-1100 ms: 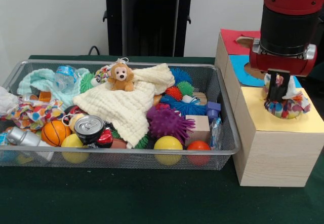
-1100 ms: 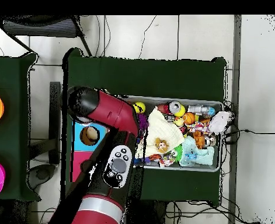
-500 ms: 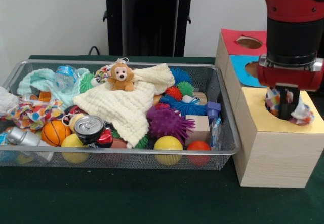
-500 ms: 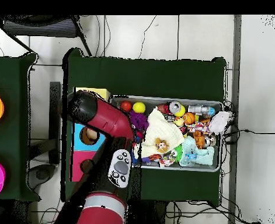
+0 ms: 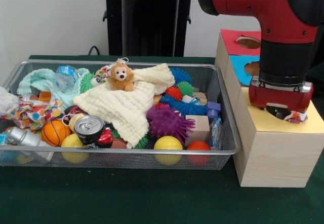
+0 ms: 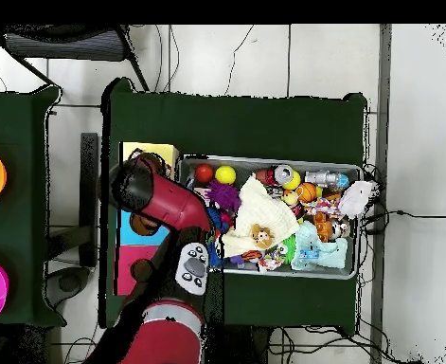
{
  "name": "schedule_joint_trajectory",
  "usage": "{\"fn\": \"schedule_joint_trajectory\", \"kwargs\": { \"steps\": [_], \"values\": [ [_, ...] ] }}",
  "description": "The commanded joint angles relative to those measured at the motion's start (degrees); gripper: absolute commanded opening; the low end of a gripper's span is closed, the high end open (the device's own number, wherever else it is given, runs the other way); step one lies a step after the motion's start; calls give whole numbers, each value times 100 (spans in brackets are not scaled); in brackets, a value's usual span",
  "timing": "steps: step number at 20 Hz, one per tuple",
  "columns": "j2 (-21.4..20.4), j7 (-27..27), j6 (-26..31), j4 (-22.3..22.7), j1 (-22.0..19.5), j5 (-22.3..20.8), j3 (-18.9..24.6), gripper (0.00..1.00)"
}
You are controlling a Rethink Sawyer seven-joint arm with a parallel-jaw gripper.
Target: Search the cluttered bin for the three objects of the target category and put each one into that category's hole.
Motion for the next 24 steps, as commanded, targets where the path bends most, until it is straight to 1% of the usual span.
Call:
{"fn": "schedule_joint_trajectory", "kwargs": {
  "steps": [1,2,3,6,7,9,12,13,16,17,19,20,22,24],
  "values": [
    [535,1423,432,-181,509,-127,-509,0],
    [554,1466,626,-241,609,-150,-685,0],
    [658,1500,863,-410,721,-201,-952,0],
    [754,1493,1093,-531,809,-243,-1180,0],
    [734,1526,1240,-545,873,-271,-1317,0],
    [700,1542,1393,-559,946,-285,-1445,0],
    [485,1644,2122,-694,1135,-437,-1875,0],
    [248,1723,2765,-770,1249,-593,-2151,0],
    [-75,1806,3730,-951,1341,-799,-2434,0],
    [-161,1817,4032,-1036,1338,-859,-2484,0],
    [-255,1774,4324,-1116,1271,-886,-2436,0],
    [-279,1753,4374,-1117,1243,-876,-2395,0],
    [-285,1726,4328,-1140,1215,-855,-2337,0],
    [-347,1744,4234,-1069,1209,-795,-2262,0]
  ]
}}
